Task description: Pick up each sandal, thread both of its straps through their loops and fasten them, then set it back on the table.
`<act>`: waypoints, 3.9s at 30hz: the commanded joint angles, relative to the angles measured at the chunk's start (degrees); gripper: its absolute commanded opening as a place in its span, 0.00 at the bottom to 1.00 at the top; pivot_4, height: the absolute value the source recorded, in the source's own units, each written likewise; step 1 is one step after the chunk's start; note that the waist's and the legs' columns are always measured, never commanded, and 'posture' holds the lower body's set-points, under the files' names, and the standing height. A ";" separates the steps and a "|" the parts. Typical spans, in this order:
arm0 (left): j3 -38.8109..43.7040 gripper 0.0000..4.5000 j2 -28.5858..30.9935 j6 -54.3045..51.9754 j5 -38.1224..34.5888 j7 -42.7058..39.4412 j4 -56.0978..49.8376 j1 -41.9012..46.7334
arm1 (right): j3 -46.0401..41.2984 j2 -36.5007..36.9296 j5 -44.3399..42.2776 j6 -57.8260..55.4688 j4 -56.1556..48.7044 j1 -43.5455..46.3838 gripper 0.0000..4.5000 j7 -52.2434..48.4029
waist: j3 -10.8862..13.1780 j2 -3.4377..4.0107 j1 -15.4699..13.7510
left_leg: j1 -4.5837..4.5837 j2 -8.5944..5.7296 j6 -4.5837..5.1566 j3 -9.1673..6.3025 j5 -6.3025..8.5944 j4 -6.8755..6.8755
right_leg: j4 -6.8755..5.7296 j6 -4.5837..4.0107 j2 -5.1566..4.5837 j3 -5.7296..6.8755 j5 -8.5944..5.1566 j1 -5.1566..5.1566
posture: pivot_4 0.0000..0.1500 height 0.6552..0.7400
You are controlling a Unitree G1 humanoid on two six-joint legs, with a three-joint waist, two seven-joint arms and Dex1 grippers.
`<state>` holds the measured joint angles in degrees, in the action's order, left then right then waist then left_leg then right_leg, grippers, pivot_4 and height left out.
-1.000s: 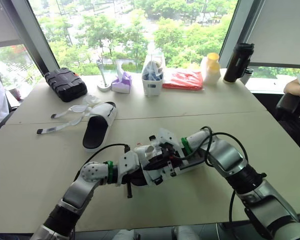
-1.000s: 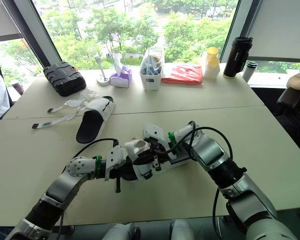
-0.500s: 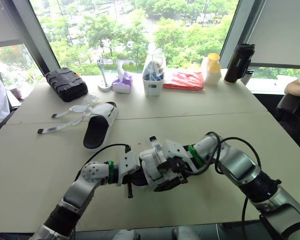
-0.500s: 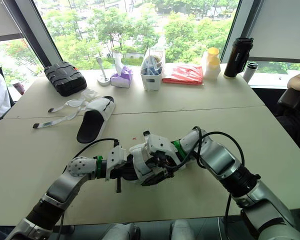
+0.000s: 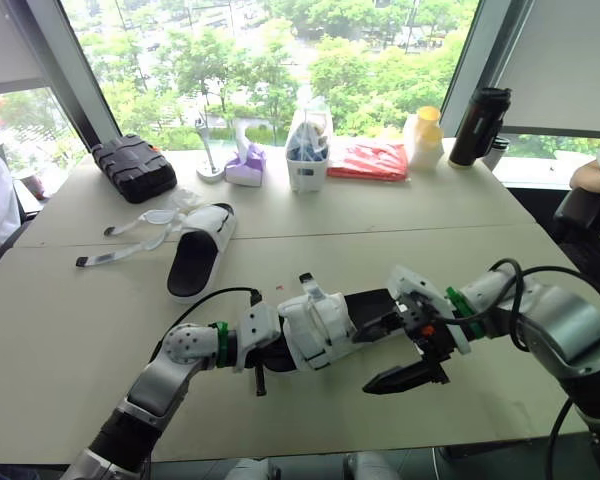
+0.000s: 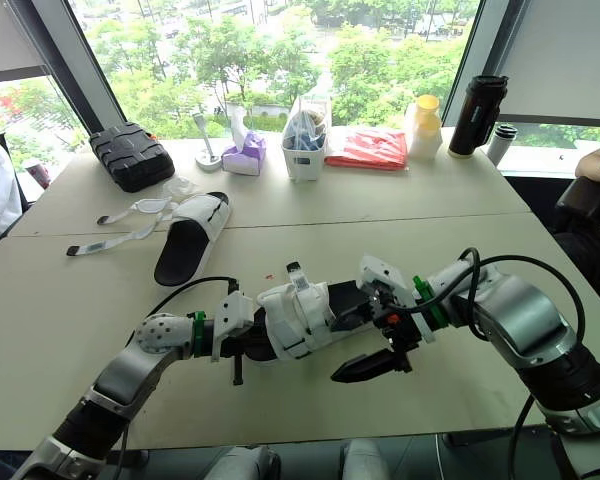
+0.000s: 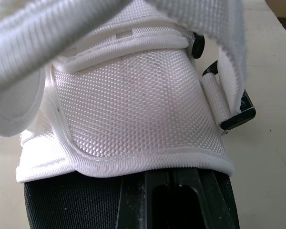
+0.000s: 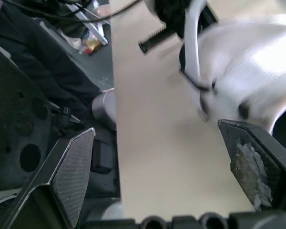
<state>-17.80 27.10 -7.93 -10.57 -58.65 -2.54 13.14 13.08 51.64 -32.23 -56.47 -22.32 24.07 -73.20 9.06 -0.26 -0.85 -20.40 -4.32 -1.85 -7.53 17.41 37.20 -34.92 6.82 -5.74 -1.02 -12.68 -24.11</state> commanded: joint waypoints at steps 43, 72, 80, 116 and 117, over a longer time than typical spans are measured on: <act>-3.22 0.00 1.08 -2.14 2.94 -0.58 3.54 -2.77 | 12.91 -14.53 5.26 4.79 5.93 3.41 0.15 10.81 | 0.00 0.00 0.11 | 0.03 0.02 0.00 -0.07 0.00 -0.01 | -0.01 0.00 0.05 0.03 0.01 0.01 | 1.00 1.00; -4.65 0.00 2.56 -1.89 4.71 -0.77 4.00 -3.23 | 15.37 2.51 3.68 9.04 -7.55 -4.91 0.01 -3.40 | -0.07 0.01 -0.03 | 0.02 -0.08 0.24 -0.14 0.26 -0.10 | 0.60 0.28 -0.08 0.14 -0.16 0.32 | 1.00 1.00; -7.62 0.00 2.92 2.49 7.91 -1.33 9.32 -1.02 | 4.97 1.73 -3.92 6.65 -4.48 9.47 0.01 -7.84 | -0.05 0.07 -0.04 | 0.10 -0.08 0.31 -0.12 0.34 -0.05 | 0.79 0.24 -0.12 0.20 -0.13 0.50 | 1.00 1.00; -8.70 0.00 4.33 4.57 8.29 -0.42 9.94 -2.19 | 12.97 -25.93 19.82 27.36 46.07 31.79 0.23 -5.79 | -0.26 0.49 1.21 | 0.86 0.06 0.10 -0.24 0.20 -0.06 | 0.55 0.03 0.13 0.23 0.15 1.03 | 1.00 1.00; -8.62 0.00 4.36 4.52 8.21 -0.38 9.87 -2.24 | 12.88 -26.39 20.19 27.40 46.44 31.81 0.32 -5.36 | -0.32 0.57 1.36 | 0.90 0.06 0.10 -0.25 0.20 -0.06 | 0.55 0.04 0.13 0.23 0.14 1.06 | 1.00 1.00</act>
<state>-21.52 30.04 1.41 -7.99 -58.21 1.48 15.06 27.84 25.69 -13.46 -29.74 23.39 53.95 -80.49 8.74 0.31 0.50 -19.48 -4.26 -1.75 -7.78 17.62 37.13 -34.38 6.87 -5.61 -0.80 -12.55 -23.04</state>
